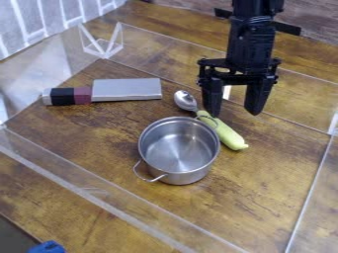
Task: Move the toy knife to the right side of the table
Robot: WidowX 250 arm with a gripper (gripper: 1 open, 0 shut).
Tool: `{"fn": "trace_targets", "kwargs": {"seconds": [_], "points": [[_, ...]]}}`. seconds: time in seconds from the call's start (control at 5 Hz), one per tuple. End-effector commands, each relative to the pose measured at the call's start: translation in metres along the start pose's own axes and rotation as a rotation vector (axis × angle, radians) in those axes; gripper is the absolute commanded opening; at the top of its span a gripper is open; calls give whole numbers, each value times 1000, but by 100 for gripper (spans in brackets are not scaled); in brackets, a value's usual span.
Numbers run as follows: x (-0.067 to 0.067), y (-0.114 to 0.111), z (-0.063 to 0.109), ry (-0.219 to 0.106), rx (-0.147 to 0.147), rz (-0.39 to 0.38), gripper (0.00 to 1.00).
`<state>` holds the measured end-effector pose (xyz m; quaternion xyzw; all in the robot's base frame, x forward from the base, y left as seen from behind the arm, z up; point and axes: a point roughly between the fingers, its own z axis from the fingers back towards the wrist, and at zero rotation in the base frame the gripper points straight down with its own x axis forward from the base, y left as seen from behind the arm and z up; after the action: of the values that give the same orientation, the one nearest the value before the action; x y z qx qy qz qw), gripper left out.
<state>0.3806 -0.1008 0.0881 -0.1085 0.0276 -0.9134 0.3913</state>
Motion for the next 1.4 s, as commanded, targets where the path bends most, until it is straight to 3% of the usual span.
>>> {"fn": "trace_targets", "kwargs": {"seconds": [0.0, 0.2, 0.4, 0.8, 1.0, 1.2], "points": [[14, 7, 14, 15, 17, 14, 100], [11, -9, 27, 12, 16, 15, 100], [13, -13, 26, 6, -16, -3, 100], [9, -10, -3, -1, -77, -53, 100], [11, -14, -20, -12, -99, -34, 100], [9, -29, -7, -14, -63, -16, 100]]}}
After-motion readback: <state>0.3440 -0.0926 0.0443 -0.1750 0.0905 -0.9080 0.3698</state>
